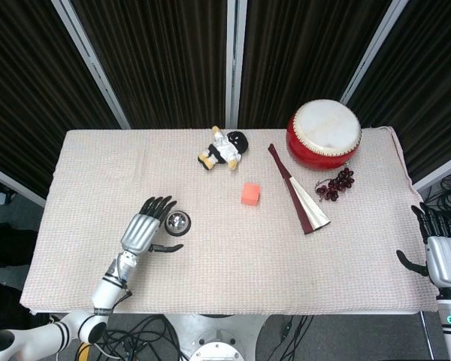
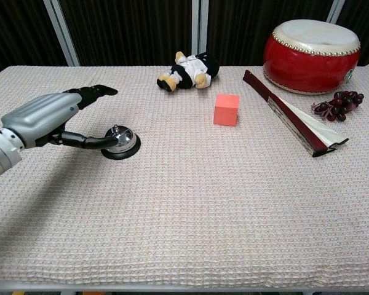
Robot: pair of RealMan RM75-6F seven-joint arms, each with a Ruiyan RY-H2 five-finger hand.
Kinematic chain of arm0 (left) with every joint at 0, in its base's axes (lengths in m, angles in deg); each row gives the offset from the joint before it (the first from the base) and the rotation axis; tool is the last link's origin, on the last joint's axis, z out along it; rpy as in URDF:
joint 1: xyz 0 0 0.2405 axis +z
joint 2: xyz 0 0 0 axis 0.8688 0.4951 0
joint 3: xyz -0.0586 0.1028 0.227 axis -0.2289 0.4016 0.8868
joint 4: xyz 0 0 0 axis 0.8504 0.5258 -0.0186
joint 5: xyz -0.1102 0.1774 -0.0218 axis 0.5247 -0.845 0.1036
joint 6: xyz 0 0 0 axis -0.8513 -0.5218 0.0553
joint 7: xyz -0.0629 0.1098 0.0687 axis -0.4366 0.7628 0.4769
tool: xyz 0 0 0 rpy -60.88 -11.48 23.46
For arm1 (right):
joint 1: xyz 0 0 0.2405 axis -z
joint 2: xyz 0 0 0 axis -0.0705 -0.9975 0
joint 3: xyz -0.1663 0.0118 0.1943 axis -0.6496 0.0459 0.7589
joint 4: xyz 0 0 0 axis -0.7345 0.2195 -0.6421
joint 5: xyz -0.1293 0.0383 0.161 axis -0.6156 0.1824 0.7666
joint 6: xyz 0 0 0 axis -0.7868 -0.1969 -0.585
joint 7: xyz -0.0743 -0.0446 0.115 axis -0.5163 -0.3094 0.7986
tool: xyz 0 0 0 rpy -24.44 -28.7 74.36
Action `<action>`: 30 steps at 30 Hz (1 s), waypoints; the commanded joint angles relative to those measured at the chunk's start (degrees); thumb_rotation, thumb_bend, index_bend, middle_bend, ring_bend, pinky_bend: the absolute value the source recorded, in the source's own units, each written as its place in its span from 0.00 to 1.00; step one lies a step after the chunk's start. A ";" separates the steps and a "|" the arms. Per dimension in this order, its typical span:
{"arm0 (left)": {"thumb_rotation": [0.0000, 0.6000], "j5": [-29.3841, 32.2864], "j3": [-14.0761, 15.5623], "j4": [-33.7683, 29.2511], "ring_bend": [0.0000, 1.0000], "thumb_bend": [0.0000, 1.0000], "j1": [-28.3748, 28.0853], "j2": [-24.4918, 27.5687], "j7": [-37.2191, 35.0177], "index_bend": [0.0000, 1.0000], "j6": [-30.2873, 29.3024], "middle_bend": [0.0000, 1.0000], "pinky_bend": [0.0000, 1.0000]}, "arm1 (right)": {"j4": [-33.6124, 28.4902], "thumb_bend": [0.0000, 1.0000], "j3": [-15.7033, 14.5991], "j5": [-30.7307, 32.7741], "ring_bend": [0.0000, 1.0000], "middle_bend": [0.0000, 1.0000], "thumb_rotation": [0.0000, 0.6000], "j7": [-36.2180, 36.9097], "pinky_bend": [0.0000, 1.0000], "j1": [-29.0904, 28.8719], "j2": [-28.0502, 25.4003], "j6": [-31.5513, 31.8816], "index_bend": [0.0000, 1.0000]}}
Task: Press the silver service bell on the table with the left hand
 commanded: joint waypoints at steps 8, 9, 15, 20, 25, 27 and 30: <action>0.27 1.16 0.69 7.77 0.00 0.00 -2.56 -5.73 -3.16 0.02 3.78 0.00 0.00 | 0.98 0.16 0.04 -0.11 0.00 0.00 1.00 1.19 0.00 -0.03 0.08 -0.12 0.00; 0.27 1.38 0.76 8.68 0.00 0.00 -2.66 -6.16 -3.72 0.02 4.19 0.00 0.00 | 0.91 0.16 0.04 -0.27 0.00 0.00 1.00 1.24 0.00 0.01 0.02 0.08 0.00; 0.27 1.54 2.52 12.01 0.00 0.00 -2.28 -7.56 -5.01 0.02 5.63 0.00 0.00 | 0.15 0.16 0.30 -0.74 0.00 0.00 1.00 1.03 0.00 0.25 -0.47 1.27 0.00; 0.27 0.91 2.49 13.11 0.00 0.00 -2.54 -8.13 -5.11 0.02 4.48 0.00 0.00 | -0.35 0.16 0.40 -0.85 0.00 0.00 1.00 0.82 0.00 0.41 -0.66 1.80 0.00; 0.27 -0.61 2.01 12.80 0.00 0.00 -3.04 -8.03 -5.40 0.02 1.40 0.00 0.00 | -0.39 0.16 0.47 -0.79 0.00 0.00 1.00 0.79 0.00 0.38 -0.63 1.79 0.00; 0.27 -0.39 2.50 13.02 0.00 0.00 -2.89 -8.10 -5.32 0.02 2.12 0.00 0.00 | -0.37 0.16 0.48 -0.86 0.00 0.00 1.00 0.83 0.00 0.39 -0.63 1.88 0.00; 0.27 0.57 3.61 14.03 0.00 0.00 -2.32 -8.59 -4.89 0.02 4.38 0.00 0.00 | -0.36 0.16 0.56 -0.82 0.00 0.00 1.00 0.93 0.00 0.45 -0.70 2.03 0.00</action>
